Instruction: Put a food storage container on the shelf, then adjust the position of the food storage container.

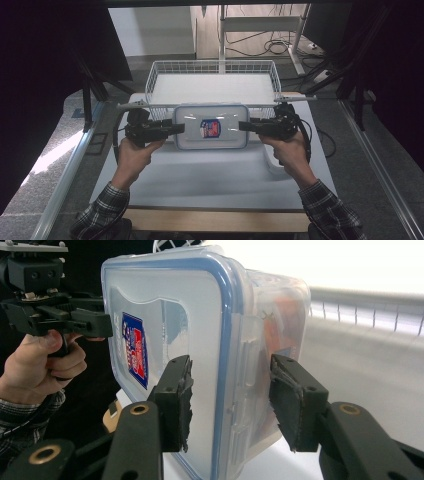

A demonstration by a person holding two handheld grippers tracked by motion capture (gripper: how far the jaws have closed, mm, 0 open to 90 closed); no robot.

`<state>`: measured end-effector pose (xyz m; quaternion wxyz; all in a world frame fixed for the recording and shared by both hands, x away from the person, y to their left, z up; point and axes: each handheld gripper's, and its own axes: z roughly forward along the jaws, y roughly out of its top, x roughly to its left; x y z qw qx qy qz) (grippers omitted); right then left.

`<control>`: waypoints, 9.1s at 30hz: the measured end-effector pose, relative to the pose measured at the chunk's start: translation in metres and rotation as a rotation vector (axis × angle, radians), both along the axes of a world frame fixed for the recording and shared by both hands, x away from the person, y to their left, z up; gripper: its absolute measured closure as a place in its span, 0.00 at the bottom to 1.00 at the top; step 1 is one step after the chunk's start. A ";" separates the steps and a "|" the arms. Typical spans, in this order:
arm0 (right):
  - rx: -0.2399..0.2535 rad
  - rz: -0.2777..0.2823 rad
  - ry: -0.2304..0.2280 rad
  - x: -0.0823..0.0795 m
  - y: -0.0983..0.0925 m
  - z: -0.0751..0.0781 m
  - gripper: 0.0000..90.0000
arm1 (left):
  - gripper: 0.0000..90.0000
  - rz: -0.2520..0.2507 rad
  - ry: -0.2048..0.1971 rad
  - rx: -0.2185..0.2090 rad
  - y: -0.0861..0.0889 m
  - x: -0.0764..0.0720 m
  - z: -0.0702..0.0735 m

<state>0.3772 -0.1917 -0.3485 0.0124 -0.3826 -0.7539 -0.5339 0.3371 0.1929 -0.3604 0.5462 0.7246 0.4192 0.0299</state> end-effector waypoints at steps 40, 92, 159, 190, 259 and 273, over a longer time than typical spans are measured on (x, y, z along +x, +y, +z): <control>0.038 -0.076 -0.031 0.075 0.017 0.067 0.58 | 0.54 0.011 0.000 -0.069 0.017 0.091 0.060; -0.026 -0.181 -0.023 0.107 0.019 0.044 0.63 | 0.49 0.135 -0.018 0.020 0.003 0.129 0.039; -0.209 -0.008 -0.294 -0.010 -0.009 -0.027 0.08 | 0.03 0.042 -0.270 0.227 -0.003 -0.017 -0.037; -0.294 0.005 -0.275 -0.062 -0.020 -0.095 0.05 | 0.06 0.010 -0.272 0.296 -0.017 -0.072 -0.104; -0.461 -0.445 -0.152 -0.001 -0.156 -0.111 1.00 | 0.06 0.016 -0.173 0.344 -0.017 -0.072 -0.151; -0.467 -0.412 -0.076 0.005 -0.155 -0.126 1.00 | 0.06 0.009 -0.162 0.343 -0.017 -0.071 -0.152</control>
